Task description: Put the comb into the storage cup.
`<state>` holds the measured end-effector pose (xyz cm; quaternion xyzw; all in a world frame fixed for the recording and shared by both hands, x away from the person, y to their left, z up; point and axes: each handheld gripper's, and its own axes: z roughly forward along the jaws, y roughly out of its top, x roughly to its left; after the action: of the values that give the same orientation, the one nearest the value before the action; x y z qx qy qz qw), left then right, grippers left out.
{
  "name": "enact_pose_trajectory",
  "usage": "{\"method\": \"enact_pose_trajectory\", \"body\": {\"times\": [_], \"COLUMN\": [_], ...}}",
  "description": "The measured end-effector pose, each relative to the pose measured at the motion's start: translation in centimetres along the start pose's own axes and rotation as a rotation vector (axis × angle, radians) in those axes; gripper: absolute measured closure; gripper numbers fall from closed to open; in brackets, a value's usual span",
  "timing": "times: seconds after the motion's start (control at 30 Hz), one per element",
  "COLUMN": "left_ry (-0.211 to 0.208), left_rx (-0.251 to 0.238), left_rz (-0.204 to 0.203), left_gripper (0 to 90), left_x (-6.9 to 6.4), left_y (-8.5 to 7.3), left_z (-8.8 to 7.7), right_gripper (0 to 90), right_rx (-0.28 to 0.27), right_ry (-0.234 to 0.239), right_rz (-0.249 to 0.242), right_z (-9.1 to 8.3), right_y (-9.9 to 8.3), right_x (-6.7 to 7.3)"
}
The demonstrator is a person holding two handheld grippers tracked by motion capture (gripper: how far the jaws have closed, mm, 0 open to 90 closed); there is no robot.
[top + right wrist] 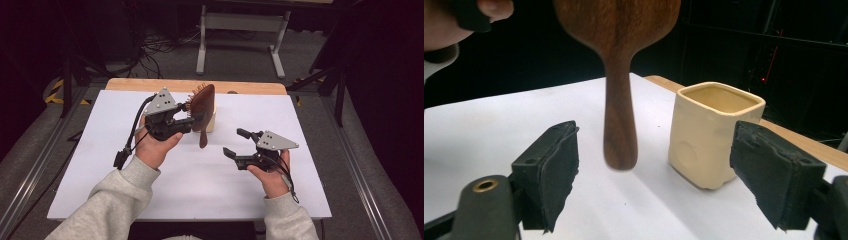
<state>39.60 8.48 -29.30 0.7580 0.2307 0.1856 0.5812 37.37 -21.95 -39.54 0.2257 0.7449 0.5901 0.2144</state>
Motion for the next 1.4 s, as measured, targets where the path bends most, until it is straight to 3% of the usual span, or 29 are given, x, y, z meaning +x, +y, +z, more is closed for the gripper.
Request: {"method": "enact_pose_trajectory", "body": {"times": [0.57,0.7,1.07,1.4], "left_ry": [0.047,0.058,0.095,0.126], "left_rx": [-0.006,-0.015,-0.022,-0.044], "left_rz": [0.006,-0.011,-0.001,-0.013], "left_gripper": [58.9,58.9,59.1,59.0], "left_x": [1.6,2.0,3.0,4.2], "left_y": [2.4,3.0,4.2,5.3], "left_z": [1.0,1.0,1.8,2.7], "right_gripper": [21.9,21.9,21.9,21.9], "right_rx": [0.019,0.019,0.021,0.020], "right_ry": [-0.062,-0.069,-0.091,-0.091], "right_rz": [0.042,0.049,0.062,0.067], "right_z": [-4.3,-4.7,-5.7,-5.7], "right_y": [-2.0,-2.1,-2.6,-2.7], "right_x": [-0.7,-1.0,-1.3,-1.3]}}
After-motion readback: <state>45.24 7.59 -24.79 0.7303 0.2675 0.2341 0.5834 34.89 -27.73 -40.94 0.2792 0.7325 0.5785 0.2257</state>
